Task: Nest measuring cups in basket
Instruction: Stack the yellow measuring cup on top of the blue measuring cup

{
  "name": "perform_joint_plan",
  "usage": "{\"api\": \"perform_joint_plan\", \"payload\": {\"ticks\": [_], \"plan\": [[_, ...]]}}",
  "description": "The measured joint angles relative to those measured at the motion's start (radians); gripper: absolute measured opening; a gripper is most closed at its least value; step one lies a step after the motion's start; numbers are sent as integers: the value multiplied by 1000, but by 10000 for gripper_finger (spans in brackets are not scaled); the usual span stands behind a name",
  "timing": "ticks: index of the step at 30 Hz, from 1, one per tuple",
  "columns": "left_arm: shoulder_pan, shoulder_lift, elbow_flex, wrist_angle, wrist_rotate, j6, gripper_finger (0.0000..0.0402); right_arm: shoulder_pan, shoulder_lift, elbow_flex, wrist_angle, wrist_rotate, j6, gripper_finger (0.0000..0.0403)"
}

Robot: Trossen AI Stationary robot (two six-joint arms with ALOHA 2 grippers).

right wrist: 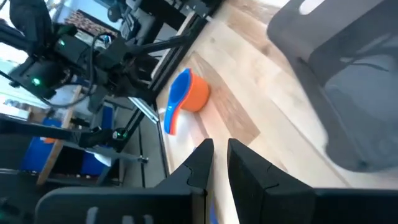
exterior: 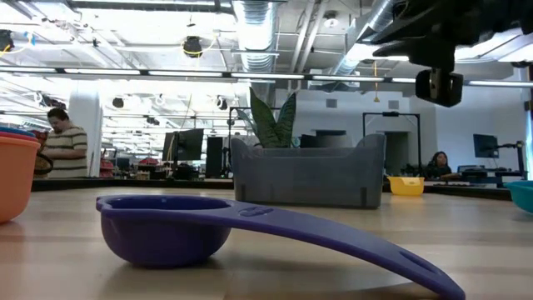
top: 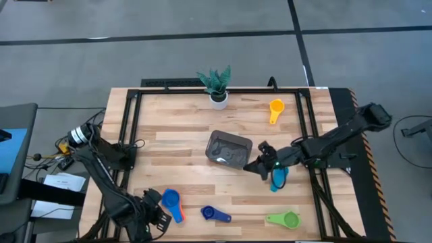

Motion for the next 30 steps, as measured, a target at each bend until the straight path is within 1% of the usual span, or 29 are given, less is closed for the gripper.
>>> {"api": "perform_joint_plan", "payload": {"ticks": [4, 6, 10, 14, 16, 18, 24, 26, 30], "plan": [[11, -1, 4, 13, -89, 47, 0, 19, 66, 26, 6, 8, 22, 68], [18, -2, 15, -2, -117, 82, 0, 25, 91, 45, 9, 7, 22, 64], [40, -3, 24, -3, -120, 139, 0, 25, 107, 76, -16, 5, 22, 59], [85, -3, 24, -1, -124, 221, 0, 24, 104, 111, -109, -1, 22, 51], [124, -3, 24, 17, -124, 303, 0, 33, 91, 134, -187, -14, 21, 43], [173, -3, 24, 57, -120, 419, 0, 48, 82, 164, -271, -26, 17, 33], [338, -3, 24, 246, -75, 774, 0, 130, 50, 257, -592, -29, 45, 7], [388, -3, 24, 299, -65, 860, 2, 170, 47, 284, -678, -34, 79, 8], [470, -3, 24, 417, -21, 1010, 17, 282, 44, 317, -817, -45, 181, 29]]}}
